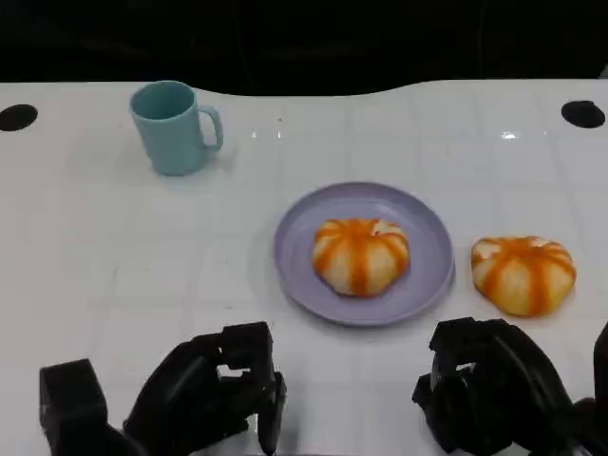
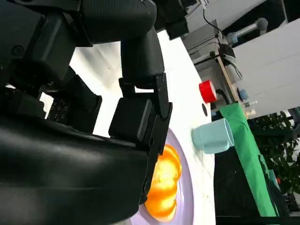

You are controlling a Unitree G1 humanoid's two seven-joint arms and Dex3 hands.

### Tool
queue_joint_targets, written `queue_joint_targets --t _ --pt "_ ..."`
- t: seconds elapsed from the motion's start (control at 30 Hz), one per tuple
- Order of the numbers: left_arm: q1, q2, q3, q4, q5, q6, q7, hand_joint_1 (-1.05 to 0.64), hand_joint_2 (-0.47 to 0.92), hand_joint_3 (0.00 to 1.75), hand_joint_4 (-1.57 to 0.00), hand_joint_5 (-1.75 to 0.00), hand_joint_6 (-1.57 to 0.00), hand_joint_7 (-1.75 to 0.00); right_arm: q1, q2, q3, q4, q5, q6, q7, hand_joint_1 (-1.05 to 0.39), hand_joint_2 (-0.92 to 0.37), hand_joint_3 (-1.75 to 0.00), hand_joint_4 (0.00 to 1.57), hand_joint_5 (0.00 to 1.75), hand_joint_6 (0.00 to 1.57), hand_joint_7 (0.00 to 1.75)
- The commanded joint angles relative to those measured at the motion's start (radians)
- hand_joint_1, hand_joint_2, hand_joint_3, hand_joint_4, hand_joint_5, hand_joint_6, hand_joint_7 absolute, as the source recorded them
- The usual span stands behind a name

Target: Grasp the bread from the table and place it into the plate.

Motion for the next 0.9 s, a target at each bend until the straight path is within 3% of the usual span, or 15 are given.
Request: queue_joint_targets --t 0.03,0.33,0.9 --pt "-0.011 -0.007 0.033 0.014 -0.001 0.014 -0.022 -0.77 0.89 0.22 -1.04 -1.75 -0.91 -1.65 -0.008 -0.014 -0.009 0.004 0.000 0.005 -0.008 -1.05 -0.05 -1.42 1.51 1.41 1.57 1.03" --pt "-0.022 -0.029 0.067 0.040 -0.001 0.012 -0.057 -0.76 0.90 0.21 -1.03 -1.75 -0.91 -1.62 -0.018 -0.016 -0.011 0.029 -0.002 -0.026 0.004 -1.05 -0.08 -1.42 1.51 1.42 1.57 1.04" --pt "-0.028 -0.043 0.090 0.044 0.020 0.012 -0.074 -0.77 0.90 0.20 -1.02 -1.75 -0.90 -1.62 -0.024 -0.011 -0.013 0.038 0.006 -0.015 0.006 -1.05 -0.05 -1.41 1.49 1.41 1.57 0.99"
